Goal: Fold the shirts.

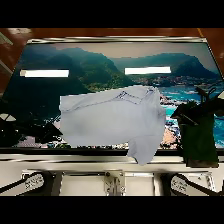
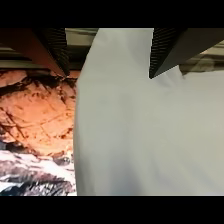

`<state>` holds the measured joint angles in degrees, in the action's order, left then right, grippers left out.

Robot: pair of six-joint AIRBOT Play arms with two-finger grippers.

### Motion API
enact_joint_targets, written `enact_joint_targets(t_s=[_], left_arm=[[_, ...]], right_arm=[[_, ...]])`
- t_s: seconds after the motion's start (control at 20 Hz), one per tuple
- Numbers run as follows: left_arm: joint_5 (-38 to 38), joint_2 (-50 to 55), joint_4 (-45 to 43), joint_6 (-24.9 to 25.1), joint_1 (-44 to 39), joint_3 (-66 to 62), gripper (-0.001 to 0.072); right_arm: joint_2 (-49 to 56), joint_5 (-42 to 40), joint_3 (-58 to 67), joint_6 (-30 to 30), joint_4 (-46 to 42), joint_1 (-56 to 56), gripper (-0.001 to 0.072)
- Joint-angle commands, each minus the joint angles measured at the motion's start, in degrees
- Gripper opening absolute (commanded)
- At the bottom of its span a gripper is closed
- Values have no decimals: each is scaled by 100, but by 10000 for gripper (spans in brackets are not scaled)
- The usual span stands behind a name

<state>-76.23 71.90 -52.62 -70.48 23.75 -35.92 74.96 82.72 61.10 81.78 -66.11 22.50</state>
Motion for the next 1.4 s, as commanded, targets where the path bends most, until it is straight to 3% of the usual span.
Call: enact_joint_targets(t_s=[0.0,0.4,0.55,0.6,0.65,0.75,0.8,0.95,1.35], left_arm=[[302,-85,341,234,50,737,564],[715,350,640,232,-420,776,541],[1132,452,986,232,-931,776,375],[1204,487,1010,232,-1078,776,359],[1239,533,1008,232,-1198,776,252],[1257,590,1008,232,-1296,774,166],[1244,579,1003,236,-1292,774,69],[1224,551,1003,251,-1294,774,40],[1064,442,1008,251,-1294,761,39]], right_arm=[[-210,-109,-487,-39,319,118,602],[-208,-323,-487,-39,293,131,603],[-208,-332,-487,-37,107,131,613],[-208,-365,-505,-37,-66,131,696],[-208,-398,-566,2,-326,133,703],[-208,-382,-815,55,-734,138,702],[-208,-372,-988,50,-697,136,701],[-208,-522,-1650,-223,-232,55,700],[-197,-2031,-2592,-411,911,42,692]])
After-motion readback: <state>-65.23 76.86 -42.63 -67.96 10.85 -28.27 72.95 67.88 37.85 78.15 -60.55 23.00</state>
